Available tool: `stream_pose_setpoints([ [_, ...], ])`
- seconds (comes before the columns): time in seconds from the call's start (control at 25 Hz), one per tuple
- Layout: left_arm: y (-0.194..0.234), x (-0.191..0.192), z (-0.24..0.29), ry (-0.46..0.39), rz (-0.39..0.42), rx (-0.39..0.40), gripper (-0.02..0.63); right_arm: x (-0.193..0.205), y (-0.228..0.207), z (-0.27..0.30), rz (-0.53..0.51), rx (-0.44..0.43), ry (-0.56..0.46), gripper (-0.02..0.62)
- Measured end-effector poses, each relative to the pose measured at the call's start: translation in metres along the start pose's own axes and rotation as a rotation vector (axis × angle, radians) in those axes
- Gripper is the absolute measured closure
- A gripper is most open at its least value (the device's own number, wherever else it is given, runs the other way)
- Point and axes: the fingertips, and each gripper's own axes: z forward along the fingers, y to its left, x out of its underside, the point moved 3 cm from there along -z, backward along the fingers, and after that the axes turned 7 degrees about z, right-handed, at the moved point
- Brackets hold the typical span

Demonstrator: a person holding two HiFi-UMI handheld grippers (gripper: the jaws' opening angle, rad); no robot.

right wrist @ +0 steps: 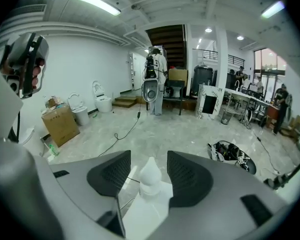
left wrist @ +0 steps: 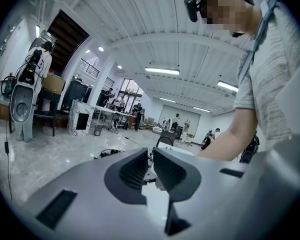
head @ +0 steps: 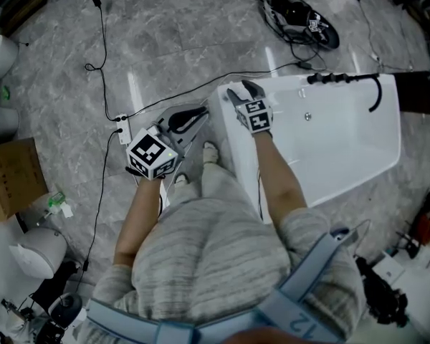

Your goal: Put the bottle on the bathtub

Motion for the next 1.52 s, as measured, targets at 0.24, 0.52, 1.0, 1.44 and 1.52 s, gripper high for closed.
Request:
stream_pose_setpoints([
  [0.24,-0.004,-0.001,-0.009,-0.007,0.01,0.017,0.588,-0.016,0.017,-0.028,0.008,0.004,-0.071,0.393],
  [0.52,-0.018,-0.004,-0.018,-0.011,0.027,0.041,0.588,-0.032,0.031,-0.067,-0.002,0.009,-0.178,0.393],
  [1.0,-0.03,-0.014,-0.036,-0.037,0.047,0.03,0.588,-0.062,0.08,-0.132,-0.029,-0.072,-0.3,0.394],
  [1.44,-0.038,-0.016,-0.037,-0.033,0.058,0.043,0.588,-0.069,0.116,-0.156,-0.044,-0.153,-0.346,0.394],
  [1.52,-0.039,-0.017,-0.035,-0.031,0.061,0.047,0.588,-0.074,0.123,-0.162,-0.038,-0.175,-0.363,0.394],
])
